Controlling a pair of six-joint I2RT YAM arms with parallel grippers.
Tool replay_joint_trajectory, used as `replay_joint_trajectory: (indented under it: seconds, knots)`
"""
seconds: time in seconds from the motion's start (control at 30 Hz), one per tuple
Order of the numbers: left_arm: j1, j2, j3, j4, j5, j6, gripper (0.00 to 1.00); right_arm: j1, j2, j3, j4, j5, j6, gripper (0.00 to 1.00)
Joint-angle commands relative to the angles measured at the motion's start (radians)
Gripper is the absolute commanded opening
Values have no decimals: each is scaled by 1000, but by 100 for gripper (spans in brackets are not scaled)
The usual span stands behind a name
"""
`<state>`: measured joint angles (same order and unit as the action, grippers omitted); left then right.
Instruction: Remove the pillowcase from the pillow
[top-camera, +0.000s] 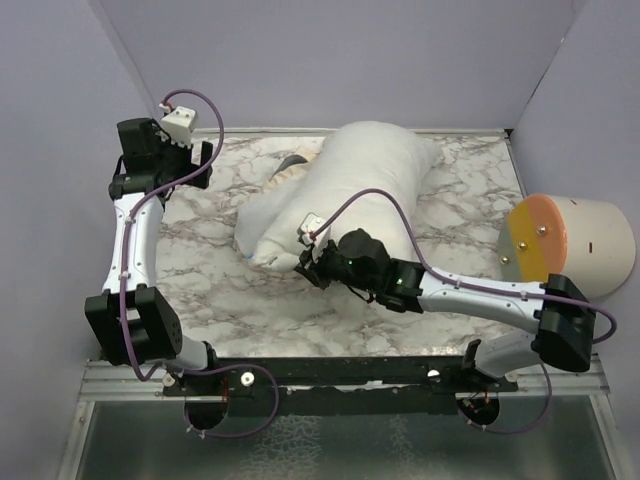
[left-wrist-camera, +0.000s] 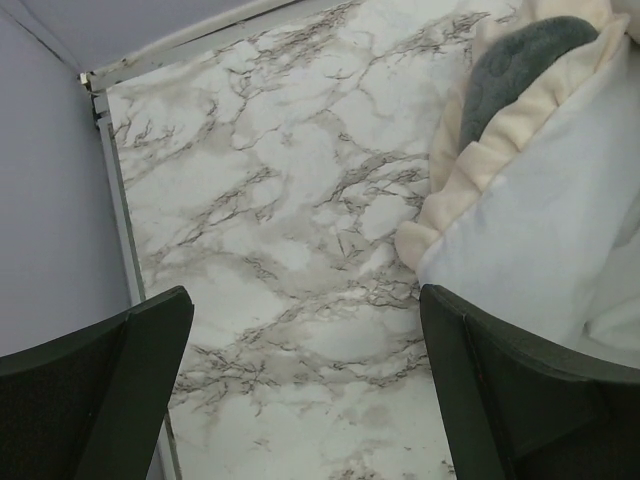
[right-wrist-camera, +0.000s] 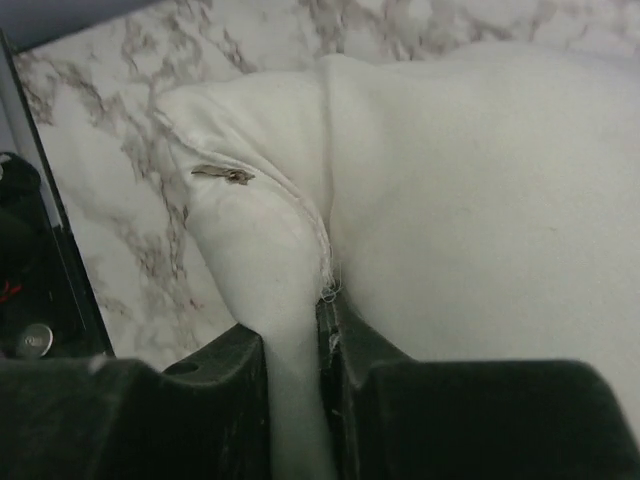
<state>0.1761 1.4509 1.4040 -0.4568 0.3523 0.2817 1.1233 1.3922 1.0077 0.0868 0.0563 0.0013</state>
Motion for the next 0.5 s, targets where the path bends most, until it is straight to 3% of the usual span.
replay_joint_trajectory:
  seconds: [0.0,0.1,0.2,0.27,0.4,0.47]
  knots:
    - [19,-58,-42,69,38,-8,99,-33,23,-124,164,18,253,22]
    - [22,-84,-99,88,48,0,99,-99,63,-147,152,-9,288,28]
    - [22,-107,-147,117,48,0,99,-179,98,-128,153,-49,321,43]
    - [22,-114,-168,127,48,-7,99,-187,133,-64,122,-44,303,57]
    - [23,-120,-197,139,51,-23,99,-187,194,93,34,-117,297,99]
    - [24,-125,-210,148,47,-30,99,-187,175,156,-9,-146,297,100]
